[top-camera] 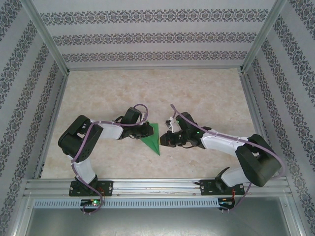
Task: Fold a paper plane with a square sheet of paper (fold left side to right side)
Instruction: Fourth fold the wing at the center of the table.
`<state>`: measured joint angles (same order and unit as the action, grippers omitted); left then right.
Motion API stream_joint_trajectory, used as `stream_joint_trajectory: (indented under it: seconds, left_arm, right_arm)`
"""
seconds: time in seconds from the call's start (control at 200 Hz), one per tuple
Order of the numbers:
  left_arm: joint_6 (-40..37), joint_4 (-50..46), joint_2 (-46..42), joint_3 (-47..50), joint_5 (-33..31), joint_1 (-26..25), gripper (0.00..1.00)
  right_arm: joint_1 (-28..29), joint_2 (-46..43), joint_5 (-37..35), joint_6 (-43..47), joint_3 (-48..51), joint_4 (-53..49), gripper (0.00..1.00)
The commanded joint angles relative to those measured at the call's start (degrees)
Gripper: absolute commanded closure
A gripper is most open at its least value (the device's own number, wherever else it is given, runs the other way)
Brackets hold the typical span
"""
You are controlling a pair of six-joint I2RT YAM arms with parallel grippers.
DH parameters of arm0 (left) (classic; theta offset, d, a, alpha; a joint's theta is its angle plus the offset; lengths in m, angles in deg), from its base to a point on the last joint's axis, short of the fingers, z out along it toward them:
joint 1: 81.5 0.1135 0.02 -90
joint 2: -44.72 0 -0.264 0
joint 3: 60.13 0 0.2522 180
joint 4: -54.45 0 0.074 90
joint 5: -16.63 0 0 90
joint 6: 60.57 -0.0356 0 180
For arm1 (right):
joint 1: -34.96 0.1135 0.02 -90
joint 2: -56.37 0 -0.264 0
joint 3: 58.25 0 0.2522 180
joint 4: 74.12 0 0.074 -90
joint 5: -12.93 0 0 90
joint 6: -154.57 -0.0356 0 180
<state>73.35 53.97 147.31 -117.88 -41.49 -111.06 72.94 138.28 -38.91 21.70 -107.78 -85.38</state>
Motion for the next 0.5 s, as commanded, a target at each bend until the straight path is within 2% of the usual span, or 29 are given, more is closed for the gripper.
stream_joint_trajectory:
  seconds: [0.0,0.14,0.495]
  left_arm:
    - [-0.12,-6.32,0.76,2.09,-4.33,0.29,0.89]
    - [-0.25,-6.6,0.6,2.17,-4.48,0.28,0.89]
    - [-0.36,-6.93,0.42,2.0,-4.54,0.27,0.89]
  right_arm:
    - [2.04,2.25,2.45,-2.2,0.5,4.34,0.96]
    - [4.09,5.0,1.57,-3.85,0.11,7.45,0.98]
    - [5.62,10.34,-0.62,-3.57,-2.29,7.58,0.98]
